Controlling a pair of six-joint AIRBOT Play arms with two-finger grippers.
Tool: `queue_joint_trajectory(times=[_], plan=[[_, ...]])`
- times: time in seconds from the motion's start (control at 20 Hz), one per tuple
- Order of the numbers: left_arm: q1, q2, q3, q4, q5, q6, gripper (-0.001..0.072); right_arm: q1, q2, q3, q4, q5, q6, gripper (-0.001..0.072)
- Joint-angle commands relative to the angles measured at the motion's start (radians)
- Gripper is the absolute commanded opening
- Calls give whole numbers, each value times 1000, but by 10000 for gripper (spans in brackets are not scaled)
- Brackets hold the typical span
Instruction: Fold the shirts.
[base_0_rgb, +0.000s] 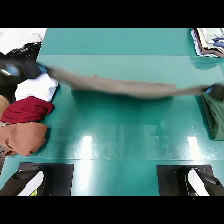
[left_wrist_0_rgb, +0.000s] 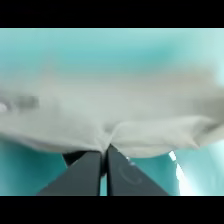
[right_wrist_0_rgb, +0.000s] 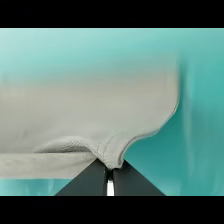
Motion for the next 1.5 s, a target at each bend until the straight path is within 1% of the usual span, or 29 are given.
queue_joint_trajectory(times=[0.0, 0.1, 0.25, 0.4, 0.5, 0.6, 0.7, 0.8, 0.9, 1.0, 1.1, 1.15, 1.25, 1.35, 1.45], plan=[[0, 29, 412, 8, -8, -3, 23, 24, 25, 340, -8, -28, 5, 15], [0, 29, 612, 11, 6, -7, 23, 22, 25, 491, -54, -26, 5, 15], [0, 35, 824, 14, 50, -61, 23, 20, 26, 662, -126, -4, 5, 15], [0, 37, 927, 0, 63, -120, 23, 20, 24, 784, -225, 58, 12, 14], [0, 37, 933, -31, 46, -134, 23, 20, 24, 837, -304, 102, 28, 15], [0, 36, 866, -29, 19, -135, 23, 19, 0, 868, -346, 146, 39, 14], [0, 36, 711, -29, -3, -138, 23, 19, -59, 886, -335, 218, 39, 14], [0, 21, 529, -29, -68, -160, 23, 29, -146, 872, -331, 314, 46, 14], [0, -22, 349, -29, -124, -159, 23, 61, -242, 794, -335, 373, 55, 14], [0, -76, 179, -27, -145, -145, 23, 93, -336, 678, -336, 394, 54, 14], [0, -156, 32, -28, -140, -117, 23, 121, -426, 556, -336, 386, 54, 14], [0, -200, -18, -28, -138, -114, 23, 132, -473, 500, -336, 371, 54, 14], [0, -297, -86, -27, -102, -69, 23, 146, -559, 414, -336, 316, 54, 14], [0, -404, -89, -29, 1, -23, 23, 150, -642, 373, -333, 225, 54, 15], [0, -502, -63, -30, 142, -19, 23, 150, -723, 385, -331, 129, 55, 15]])
